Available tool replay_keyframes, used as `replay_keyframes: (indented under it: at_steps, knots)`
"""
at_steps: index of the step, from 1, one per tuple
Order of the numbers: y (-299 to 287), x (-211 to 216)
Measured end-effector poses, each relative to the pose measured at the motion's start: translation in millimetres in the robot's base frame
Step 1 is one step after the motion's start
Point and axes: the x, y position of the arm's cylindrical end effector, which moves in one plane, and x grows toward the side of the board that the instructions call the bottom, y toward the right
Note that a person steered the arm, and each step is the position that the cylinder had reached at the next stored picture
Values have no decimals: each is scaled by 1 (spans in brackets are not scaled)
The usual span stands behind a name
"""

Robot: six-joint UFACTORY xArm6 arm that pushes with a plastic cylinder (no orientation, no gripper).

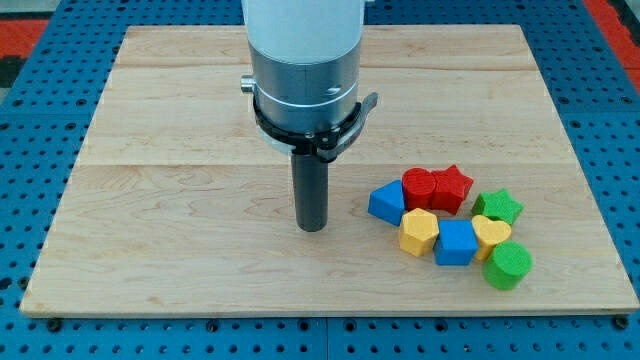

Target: Move your arm to the center right

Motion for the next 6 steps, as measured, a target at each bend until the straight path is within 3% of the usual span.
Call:
replay_keyframes:
  at_steps: [4, 5, 6]
  knots:
    - [0, -12]
    - [1, -83]
    - [62, -142]
